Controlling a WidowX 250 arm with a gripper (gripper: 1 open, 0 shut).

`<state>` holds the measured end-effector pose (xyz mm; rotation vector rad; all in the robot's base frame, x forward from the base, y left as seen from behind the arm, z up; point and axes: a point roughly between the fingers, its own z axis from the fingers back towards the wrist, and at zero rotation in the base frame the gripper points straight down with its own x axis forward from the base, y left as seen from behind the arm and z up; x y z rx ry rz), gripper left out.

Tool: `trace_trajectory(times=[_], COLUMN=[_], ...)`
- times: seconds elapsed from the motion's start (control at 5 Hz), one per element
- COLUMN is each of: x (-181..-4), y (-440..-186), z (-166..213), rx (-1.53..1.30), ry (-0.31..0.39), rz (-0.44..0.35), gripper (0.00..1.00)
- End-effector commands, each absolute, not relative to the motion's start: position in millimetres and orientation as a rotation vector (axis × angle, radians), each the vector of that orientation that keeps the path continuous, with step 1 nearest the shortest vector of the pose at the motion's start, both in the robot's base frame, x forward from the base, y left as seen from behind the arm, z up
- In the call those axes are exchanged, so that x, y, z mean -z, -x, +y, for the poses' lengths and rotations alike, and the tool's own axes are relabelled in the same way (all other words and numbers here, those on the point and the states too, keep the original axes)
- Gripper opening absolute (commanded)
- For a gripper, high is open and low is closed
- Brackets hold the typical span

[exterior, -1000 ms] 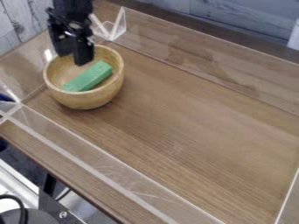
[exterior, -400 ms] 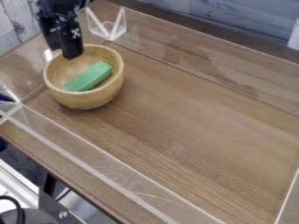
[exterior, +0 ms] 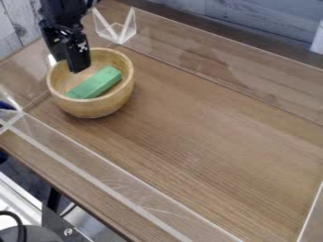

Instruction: Put the green block in the brown bowl

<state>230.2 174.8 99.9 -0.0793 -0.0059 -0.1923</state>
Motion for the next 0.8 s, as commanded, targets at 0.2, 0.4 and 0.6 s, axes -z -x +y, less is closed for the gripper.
trace_trajectory(times=[0.2,0.4,0.6], x=[-115.1,-109.6,-100.7], y=[-234.8,-239.9,-242.1], z=[176.7,175.5,170.6], rx=[0.161,0.14,0.141], ry=[-0.003,-0.021,-0.066], rz=[-0.11,-0.127,-0.13], gripper=[0.0,1.0,0.0])
